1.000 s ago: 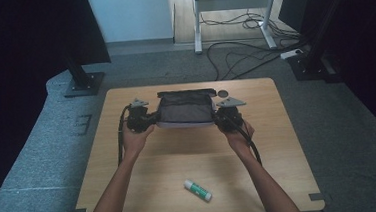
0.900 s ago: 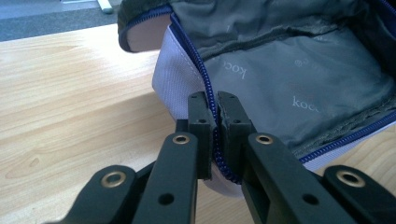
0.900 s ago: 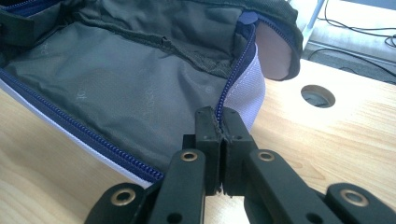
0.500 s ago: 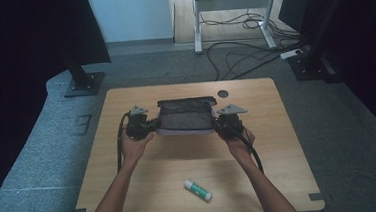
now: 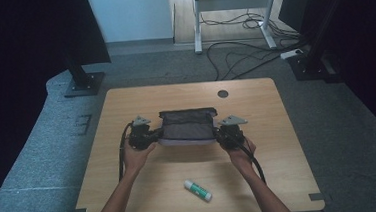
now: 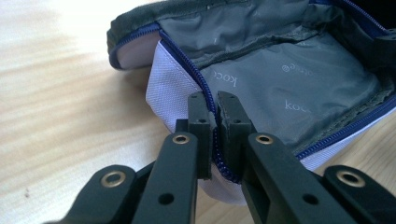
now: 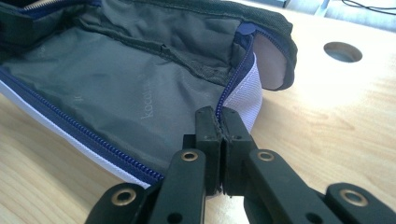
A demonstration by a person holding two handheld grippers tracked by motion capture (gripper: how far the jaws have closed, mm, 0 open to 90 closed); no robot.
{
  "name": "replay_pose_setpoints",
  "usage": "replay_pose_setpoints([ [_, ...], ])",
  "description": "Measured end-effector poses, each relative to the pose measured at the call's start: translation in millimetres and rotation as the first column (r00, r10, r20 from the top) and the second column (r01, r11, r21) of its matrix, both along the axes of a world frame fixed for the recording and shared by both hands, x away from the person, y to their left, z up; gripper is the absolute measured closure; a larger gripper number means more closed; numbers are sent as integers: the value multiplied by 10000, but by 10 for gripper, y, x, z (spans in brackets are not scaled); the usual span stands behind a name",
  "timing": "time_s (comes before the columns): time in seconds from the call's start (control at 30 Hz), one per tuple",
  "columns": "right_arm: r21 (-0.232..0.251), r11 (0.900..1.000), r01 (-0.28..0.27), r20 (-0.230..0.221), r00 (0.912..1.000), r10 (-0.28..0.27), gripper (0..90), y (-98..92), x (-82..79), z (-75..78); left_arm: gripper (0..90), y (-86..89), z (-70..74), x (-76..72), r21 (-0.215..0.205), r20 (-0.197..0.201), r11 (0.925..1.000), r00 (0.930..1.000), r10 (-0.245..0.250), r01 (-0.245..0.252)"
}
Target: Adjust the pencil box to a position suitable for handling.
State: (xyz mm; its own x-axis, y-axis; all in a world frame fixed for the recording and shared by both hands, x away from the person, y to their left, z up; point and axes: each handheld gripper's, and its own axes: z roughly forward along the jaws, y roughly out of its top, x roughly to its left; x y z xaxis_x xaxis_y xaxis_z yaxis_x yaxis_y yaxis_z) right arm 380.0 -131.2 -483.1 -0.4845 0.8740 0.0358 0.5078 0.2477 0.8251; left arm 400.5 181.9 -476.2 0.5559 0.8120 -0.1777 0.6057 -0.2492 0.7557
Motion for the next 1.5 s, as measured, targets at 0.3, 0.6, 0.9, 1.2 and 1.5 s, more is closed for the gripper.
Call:
replay_pose_setpoints([
  [0.3, -193, 9998, -10, -473, 9989, 1, 870, -10, -9, -256, 831, -14, -246, -55, -2, -448, 10000, 9990, -80, 80],
  [0.6, -478, 9989, -6, -698, 9976, -28, 842, 8, -44, -407, 776, -10, -416, -74, -23, -886, 10000, 9960, -84, 82],
  [0.9, -709, 9975, 4, -421, 9991, -34, 661, 11, -120, -466, 392, -46, -447, -77, 301, -889, 9994, 9958, 220, -194],
  [1.2, 187, 9998, -29, 43, 10000, 28, 501, -117, -222, -326, 318, 40, -327, -130, 10, -275, 9997, 9994, 230, -230],
  [1.5, 833, 9935, -772, 199, 9969, 758, 453, -202, -424, -298, 321, 133, -261, -254, -400, -109, 9992, 9999, -90, 85],
])
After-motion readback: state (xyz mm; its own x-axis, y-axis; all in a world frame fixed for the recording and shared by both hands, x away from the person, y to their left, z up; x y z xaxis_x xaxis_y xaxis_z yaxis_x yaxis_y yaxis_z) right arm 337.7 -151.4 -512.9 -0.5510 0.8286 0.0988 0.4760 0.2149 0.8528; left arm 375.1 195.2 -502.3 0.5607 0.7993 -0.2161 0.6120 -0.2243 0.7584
